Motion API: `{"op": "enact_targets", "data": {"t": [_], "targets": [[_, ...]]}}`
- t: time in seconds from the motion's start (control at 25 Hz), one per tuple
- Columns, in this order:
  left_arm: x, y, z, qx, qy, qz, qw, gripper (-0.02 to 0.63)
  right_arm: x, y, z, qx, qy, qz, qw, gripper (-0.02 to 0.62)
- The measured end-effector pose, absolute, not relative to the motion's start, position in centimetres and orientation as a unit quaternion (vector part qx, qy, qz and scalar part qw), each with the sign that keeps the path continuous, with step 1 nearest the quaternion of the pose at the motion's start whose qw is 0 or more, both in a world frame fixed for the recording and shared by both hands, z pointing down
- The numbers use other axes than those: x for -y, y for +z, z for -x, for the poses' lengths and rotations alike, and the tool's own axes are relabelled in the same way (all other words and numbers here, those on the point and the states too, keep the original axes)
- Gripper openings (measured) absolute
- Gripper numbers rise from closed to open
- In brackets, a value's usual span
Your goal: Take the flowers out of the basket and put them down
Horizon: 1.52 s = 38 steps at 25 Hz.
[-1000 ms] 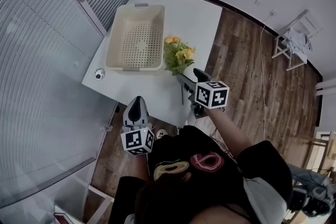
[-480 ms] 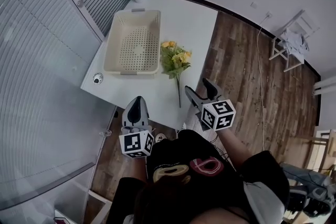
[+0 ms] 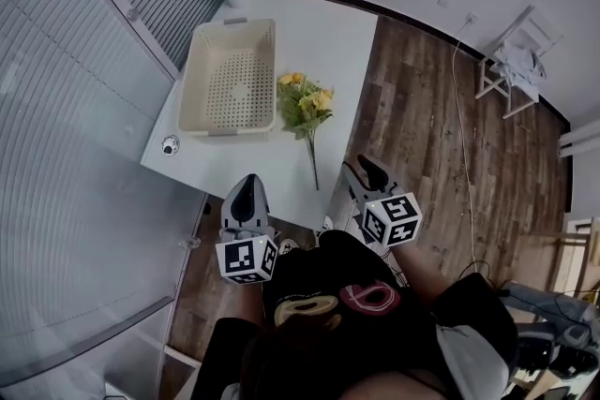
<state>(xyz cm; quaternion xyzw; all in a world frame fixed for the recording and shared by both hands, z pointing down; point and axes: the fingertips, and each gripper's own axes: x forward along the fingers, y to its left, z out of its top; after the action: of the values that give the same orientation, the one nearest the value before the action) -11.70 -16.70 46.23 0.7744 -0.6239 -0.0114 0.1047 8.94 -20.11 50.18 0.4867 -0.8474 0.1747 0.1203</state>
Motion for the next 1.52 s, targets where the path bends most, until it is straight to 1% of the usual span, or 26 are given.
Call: {"op": "enact_targets", "data": {"t": [0.04,0.2,0.28,0.4,0.6,1.08,1.52], "targets": [[16.7,46.2,11.4,0.621,-0.011,-0.777,0.103,0.018,20.0,49.9,-8.9,0.849,0.168,-0.488,0.113,0.145],[16.3,46.2,10.7,0.613,-0.012,-0.783,0.098,0.018,19.7,48.7,-8.8,0.851,0.137,-0.5,0.089,0.033],[16.0,46.1,10.6,0.613,-0.013,-0.784,0.098,0.018,19.5,48.2,-9.0,0.846,0.12,-0.513,0.089,0.015],[15.4,46.0,10.4,0.614,-0.015,-0.783,0.097,0.018,19.2,48.0,-9.9,0.832,0.103,-0.537,0.096,0.011],[14.6,45.7,10.4,0.614,-0.017,-0.783,0.096,0.018,18.7,47.7,-10.5,0.825,0.106,-0.548,0.089,0.009],[13.1,46.8,10.7,0.613,-0.011,-0.783,0.104,0.018,16.9,48.5,-9.0,0.836,0.089,-0.53,0.111,0.009],[12.9,46.8,10.6,0.608,-0.007,-0.788,0.097,0.018,16.3,48.9,-8.2,0.842,0.07,-0.52,0.127,0.009]]}}
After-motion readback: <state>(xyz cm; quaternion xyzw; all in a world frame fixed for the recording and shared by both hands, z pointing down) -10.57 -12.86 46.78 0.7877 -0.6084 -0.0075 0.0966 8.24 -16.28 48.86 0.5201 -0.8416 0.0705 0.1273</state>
